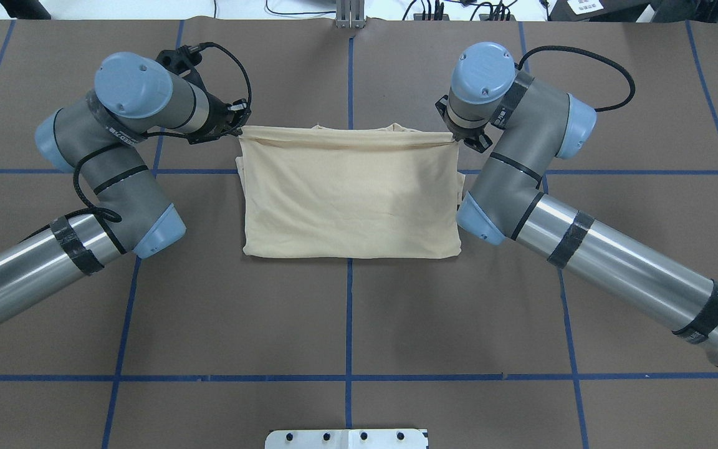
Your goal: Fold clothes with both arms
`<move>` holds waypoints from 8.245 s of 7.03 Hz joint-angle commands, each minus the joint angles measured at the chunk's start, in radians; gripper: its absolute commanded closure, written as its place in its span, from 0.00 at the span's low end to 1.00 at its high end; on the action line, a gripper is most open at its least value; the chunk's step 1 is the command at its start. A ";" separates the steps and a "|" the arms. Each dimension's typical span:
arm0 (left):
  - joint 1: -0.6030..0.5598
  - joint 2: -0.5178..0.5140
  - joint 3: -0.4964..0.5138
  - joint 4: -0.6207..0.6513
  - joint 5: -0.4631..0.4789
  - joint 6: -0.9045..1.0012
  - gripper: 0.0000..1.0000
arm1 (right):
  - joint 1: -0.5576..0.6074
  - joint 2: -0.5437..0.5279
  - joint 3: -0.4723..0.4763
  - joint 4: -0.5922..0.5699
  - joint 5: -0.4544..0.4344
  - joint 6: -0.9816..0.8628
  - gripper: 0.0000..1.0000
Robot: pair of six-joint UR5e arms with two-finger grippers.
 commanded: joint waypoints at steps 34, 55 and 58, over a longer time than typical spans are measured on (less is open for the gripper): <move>0.042 0.157 -0.364 -0.094 0.072 -0.051 0.02 | -0.359 -0.590 0.806 -0.010 -0.089 0.360 1.00; 0.426 0.145 -0.392 0.216 0.103 -0.183 0.36 | -0.272 -0.401 0.704 -0.210 -0.067 0.078 0.00; 0.426 0.145 -0.387 0.218 0.103 -0.185 0.40 | -0.272 -0.401 0.704 -0.210 -0.067 0.079 0.00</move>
